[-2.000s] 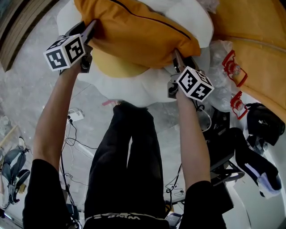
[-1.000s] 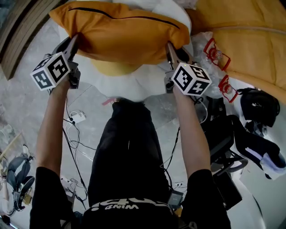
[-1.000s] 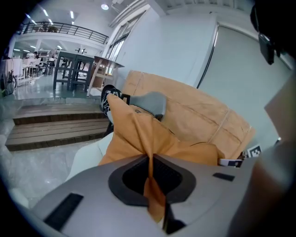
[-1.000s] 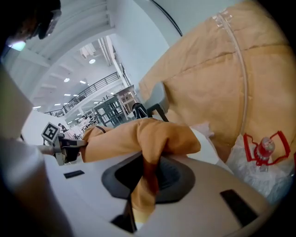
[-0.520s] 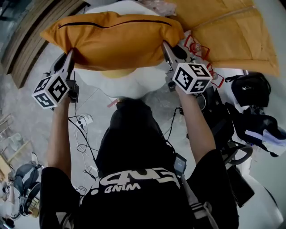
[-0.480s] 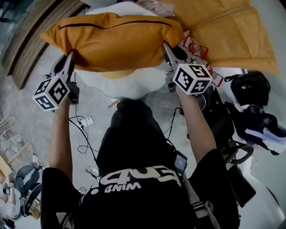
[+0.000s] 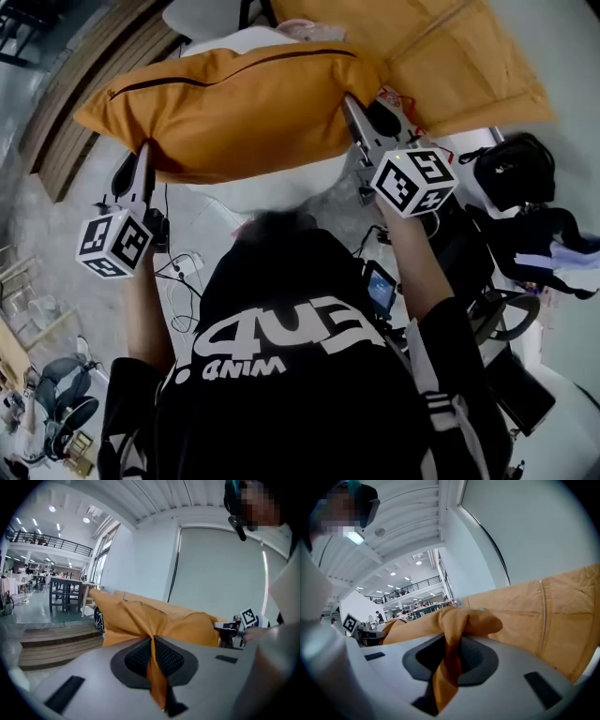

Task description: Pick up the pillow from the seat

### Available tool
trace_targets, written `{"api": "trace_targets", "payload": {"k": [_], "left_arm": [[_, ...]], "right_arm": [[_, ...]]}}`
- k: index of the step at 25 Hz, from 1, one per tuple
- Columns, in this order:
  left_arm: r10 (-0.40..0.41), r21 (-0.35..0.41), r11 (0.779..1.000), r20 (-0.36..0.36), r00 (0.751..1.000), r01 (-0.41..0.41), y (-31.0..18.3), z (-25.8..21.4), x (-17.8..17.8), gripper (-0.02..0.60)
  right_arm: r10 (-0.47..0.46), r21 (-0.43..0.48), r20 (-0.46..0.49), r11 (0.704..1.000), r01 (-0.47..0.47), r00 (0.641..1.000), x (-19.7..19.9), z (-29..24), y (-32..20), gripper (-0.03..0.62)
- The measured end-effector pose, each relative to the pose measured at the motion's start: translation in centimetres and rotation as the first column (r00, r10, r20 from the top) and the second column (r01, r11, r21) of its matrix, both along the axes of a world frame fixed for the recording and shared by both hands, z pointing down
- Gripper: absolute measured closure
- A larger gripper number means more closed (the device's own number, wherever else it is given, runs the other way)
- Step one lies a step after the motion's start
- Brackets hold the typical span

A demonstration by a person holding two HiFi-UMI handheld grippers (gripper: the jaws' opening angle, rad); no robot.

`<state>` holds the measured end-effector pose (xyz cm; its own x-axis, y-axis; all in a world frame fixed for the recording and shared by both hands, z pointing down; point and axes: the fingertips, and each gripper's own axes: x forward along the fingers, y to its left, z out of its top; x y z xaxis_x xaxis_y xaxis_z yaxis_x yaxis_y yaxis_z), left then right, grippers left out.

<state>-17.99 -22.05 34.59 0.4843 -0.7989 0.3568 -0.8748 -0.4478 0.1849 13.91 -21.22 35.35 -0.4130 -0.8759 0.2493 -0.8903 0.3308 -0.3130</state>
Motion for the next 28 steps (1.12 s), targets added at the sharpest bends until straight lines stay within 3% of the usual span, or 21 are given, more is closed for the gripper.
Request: {"api": "trace_targets", "payload": {"k": [6, 28], "left_arm": [[-0.035, 0.044, 0.998, -0.009, 0.999, 0.036, 2.5, -2.0, -0.9, 0.56], [-0.038, 0.065, 0.997, -0.049, 0.998, 0.041, 2.2, -3.1, -1.3, 0.561]], "right_arm": [[-0.032, 0.063, -0.017, 0.998, 0.033, 0.999, -1.0, -2.8, 1.6, 0.519], [-0.026, 0.066, -0.027, 0.997, 0.028, 0.999, -1.3, -3.2, 1.8, 0.519]]}}
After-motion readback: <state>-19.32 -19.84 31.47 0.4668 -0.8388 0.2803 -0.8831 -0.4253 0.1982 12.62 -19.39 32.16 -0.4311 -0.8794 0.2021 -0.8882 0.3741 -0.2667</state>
